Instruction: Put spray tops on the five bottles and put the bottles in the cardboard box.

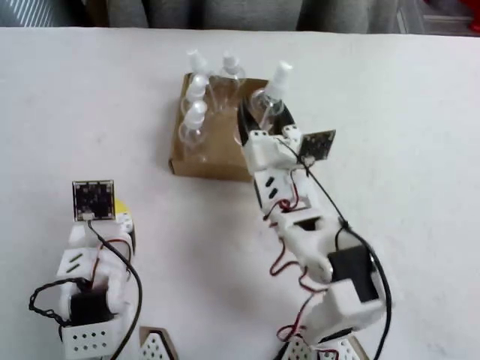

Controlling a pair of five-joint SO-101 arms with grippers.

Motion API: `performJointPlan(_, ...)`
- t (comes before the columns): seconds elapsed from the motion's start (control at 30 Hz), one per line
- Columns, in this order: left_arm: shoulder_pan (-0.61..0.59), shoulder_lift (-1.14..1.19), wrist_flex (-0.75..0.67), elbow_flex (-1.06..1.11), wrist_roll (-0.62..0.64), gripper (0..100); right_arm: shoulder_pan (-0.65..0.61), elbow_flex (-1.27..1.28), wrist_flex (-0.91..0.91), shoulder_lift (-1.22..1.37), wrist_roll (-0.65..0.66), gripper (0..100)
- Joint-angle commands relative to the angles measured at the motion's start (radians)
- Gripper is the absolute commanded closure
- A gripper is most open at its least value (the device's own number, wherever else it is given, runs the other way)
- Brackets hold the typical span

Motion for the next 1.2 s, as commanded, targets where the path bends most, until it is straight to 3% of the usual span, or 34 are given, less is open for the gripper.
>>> performJointPlan(0.0, -0.01, -0.01, 0.002, -0.003, -0.003, 98, 0.035, -0.173, -0.004, 0.14, -0.008, 98.3)
performJointPlan(0.13, -0.01, -0.01, 0.0, -0.003, -0.003, 98, 0.05, -0.259, -0.004, 0.242, 0.008, 98.3)
performJointPlan(0.23, -0.01, -0.01, 0.0, -0.003, -0.003, 98, 0.039, -0.292, -0.015, 0.297, 0.12, 98.3)
performJointPlan(0.57, -0.01, -0.01, 0.0, -0.003, -0.003, 98, -0.035, -0.328, -0.252, 0.503, 0.318, 98.3)
performJointPlan(1.0, -0.01, -0.01, 0.0, -0.003, -0.003, 98, -0.038, -0.35, -0.252, 0.533, 0.318, 98.1)
performJointPlan(1.17, -0.01, -0.01, 0.0, -0.003, -0.003, 98, -0.039, -0.347, -0.252, 0.532, 0.318, 88.9)
